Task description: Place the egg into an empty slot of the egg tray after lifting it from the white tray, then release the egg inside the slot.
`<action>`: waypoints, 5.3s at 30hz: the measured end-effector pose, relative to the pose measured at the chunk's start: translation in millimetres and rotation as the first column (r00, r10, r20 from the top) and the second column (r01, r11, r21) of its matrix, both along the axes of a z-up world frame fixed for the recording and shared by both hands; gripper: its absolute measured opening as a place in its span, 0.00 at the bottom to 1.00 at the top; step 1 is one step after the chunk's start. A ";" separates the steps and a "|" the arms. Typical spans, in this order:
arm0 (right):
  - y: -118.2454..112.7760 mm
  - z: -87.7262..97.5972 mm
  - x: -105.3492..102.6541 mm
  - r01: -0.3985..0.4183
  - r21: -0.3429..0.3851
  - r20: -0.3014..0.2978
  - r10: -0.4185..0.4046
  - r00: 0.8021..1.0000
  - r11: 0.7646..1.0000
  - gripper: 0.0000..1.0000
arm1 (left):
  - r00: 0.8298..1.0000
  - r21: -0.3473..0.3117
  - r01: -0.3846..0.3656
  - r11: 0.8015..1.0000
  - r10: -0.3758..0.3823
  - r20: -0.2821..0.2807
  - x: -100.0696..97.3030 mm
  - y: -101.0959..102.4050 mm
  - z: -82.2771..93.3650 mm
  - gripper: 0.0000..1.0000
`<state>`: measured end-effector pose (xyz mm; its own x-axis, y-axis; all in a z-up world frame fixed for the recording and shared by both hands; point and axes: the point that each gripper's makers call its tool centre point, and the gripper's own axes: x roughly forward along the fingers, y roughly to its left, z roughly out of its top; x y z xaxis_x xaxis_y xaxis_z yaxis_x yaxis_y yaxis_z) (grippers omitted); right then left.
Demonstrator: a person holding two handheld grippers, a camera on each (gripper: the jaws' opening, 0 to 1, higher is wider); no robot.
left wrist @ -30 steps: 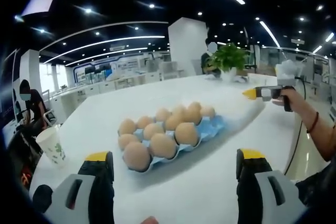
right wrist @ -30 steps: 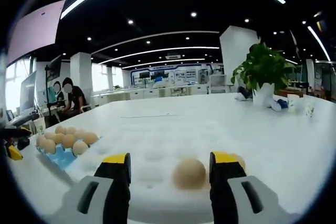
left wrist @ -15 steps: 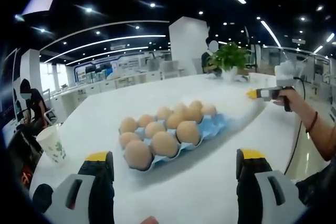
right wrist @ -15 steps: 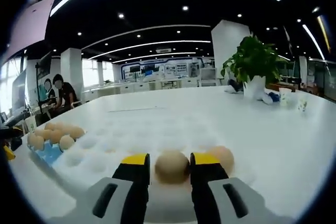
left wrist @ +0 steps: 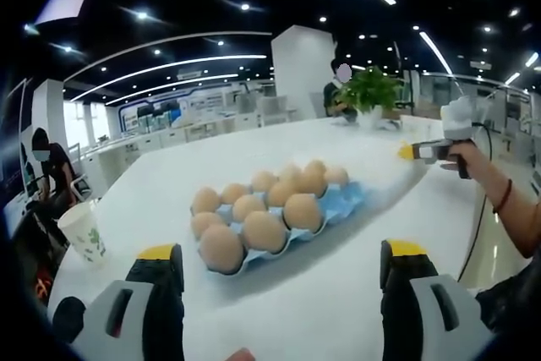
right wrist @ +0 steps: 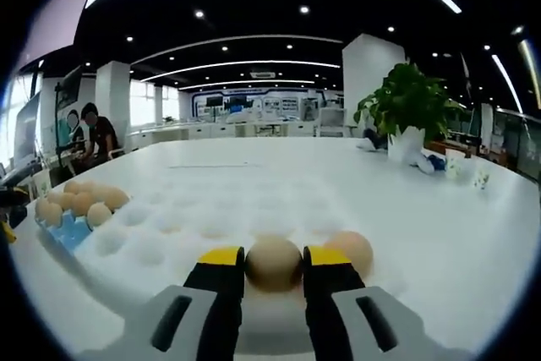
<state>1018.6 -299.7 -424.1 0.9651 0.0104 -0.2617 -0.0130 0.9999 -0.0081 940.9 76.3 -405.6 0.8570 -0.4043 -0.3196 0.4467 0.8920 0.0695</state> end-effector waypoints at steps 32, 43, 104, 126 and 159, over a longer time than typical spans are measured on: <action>13.4 26.7 -14.9 -0.033 0.121 0.116 0.019 0.993 0.992 0.28 | 1.000 -0.003 -0.008 1.000 0.008 0.001 -0.1 4.1 -1.6 0.98; 19.3 28.5 -5.9 -0.059 0.066 0.078 0.054 0.995 0.996 0.28 | 1.000 -0.005 -0.009 1.000 0.009 -0.002 1.2 3.5 -2.3 0.98; 73.2 37.7 -15.7 -0.180 0.128 0.091 0.169 0.981 0.975 0.28 | 1.000 -0.009 0.008 1.000 -0.008 0.015 -4.5 6.8 3.8 0.99; 121.1 40.3 -24.0 -0.311 0.133 0.098 0.300 0.949 0.941 0.28 | 1.000 -0.009 0.017 1.000 -0.016 0.015 -5.6 3.8 5.2 0.99; 203.7 38.2 -26.4 -0.505 0.118 0.071 0.500 0.863 0.855 0.28 | 1.000 -0.009 0.023 1.000 -0.023 0.016 -5.1 3.4 4.8 0.99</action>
<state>992.2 -96.0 -385.9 0.8281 0.5276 -0.1896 -0.5163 0.8495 0.1089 935.8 79.8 -400.9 0.8526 -0.4264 -0.3020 0.4656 0.8823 0.0689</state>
